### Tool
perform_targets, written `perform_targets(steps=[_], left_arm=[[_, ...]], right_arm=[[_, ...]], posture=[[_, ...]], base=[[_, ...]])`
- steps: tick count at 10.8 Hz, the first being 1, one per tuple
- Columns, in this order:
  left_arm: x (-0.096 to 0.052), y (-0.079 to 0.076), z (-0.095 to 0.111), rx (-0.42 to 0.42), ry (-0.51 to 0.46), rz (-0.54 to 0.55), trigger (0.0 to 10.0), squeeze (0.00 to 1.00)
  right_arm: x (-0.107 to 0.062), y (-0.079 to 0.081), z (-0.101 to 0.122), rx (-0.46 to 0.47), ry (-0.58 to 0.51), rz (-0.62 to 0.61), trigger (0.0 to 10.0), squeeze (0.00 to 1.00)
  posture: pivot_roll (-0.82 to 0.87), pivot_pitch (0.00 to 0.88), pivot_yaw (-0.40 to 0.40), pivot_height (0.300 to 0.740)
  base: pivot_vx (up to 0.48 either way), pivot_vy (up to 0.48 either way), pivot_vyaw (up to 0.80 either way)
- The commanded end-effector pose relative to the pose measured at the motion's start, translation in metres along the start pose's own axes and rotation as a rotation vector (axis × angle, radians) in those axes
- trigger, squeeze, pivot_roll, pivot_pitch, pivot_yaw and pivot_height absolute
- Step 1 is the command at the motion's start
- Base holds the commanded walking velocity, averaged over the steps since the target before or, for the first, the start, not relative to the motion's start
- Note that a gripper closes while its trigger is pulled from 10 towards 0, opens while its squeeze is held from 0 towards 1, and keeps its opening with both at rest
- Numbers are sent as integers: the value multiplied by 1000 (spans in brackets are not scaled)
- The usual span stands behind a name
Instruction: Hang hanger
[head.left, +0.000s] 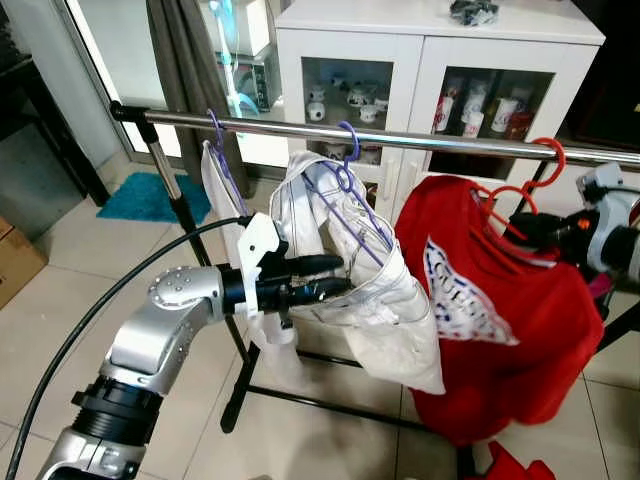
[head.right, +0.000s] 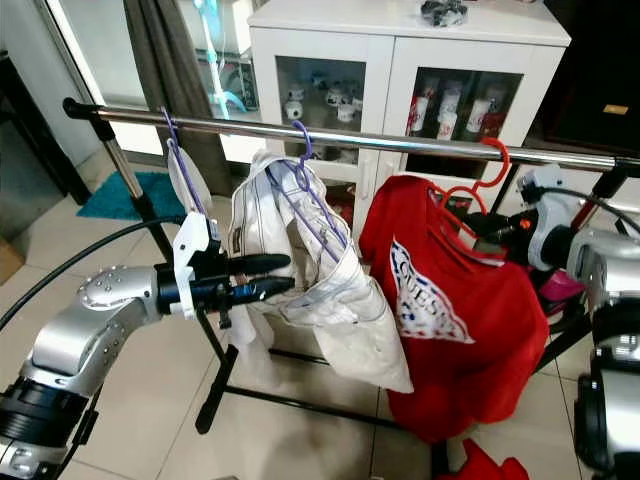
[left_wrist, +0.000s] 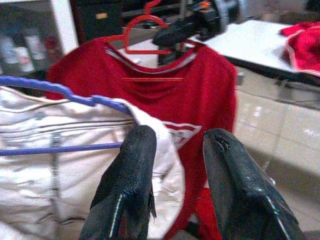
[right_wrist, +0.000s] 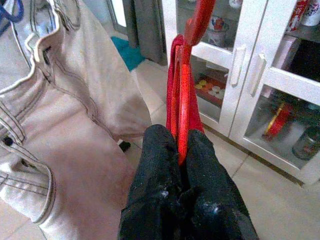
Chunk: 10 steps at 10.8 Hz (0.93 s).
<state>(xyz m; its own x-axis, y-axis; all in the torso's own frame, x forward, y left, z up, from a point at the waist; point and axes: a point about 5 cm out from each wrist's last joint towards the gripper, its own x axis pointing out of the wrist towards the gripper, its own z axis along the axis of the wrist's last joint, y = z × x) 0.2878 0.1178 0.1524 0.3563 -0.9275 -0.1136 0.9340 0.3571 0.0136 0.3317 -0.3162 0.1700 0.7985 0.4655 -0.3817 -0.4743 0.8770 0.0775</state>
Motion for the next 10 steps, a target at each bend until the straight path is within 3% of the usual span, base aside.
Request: perform_targets(steps=[1, 2, 4, 7, 8, 9, 10], left_arm=[[0, 6, 2, 31, 20, 45, 10000, 0], [-3, 20, -2, 72, 56, 231, 10000, 0], [-12, 24, -4, 72, 23, 400, 10000, 0], [-16, 15, -17, 38, 28, 499, 10000, 0], [-17, 12, -20, 36, 36, 527, 10000, 0], [-18, 8, -24, 19, 32, 558, 10000, 0], [-18, 6, -26, 11, 32, 564, 10000, 0]], right_arm=[[-1, 1, 10, -11, -51, 0, 0, 0], [-5, 4, 11, -13, -82, -20, 0, 0], [-18, 21, 19, -38, -187, -35, 0, 0], [-25, 59, 8, -44, -250, -56, 0, 0], [-26, 75, -1, -27, -259, -66, 0, 0], [-25, 96, -19, 48, -276, -124, 0, 0], [-23, 102, -26, 61, -284, -158, 0, 0]], posture=[[-165, 0, 64, 740], [-160, 0, 57, 740], [-166, 0, 61, 740], [-172, 0, 64, 740], [-169, 0, 58, 740], [-165, 0, 44, 740], [-165, 0, 41, 740]], base=[[0, 0, 0], [0, 0, 0], [0, 0, 0], [0, 0, 0], [0, 0, 0], [0, 0, 0], [0, 0, 0]])
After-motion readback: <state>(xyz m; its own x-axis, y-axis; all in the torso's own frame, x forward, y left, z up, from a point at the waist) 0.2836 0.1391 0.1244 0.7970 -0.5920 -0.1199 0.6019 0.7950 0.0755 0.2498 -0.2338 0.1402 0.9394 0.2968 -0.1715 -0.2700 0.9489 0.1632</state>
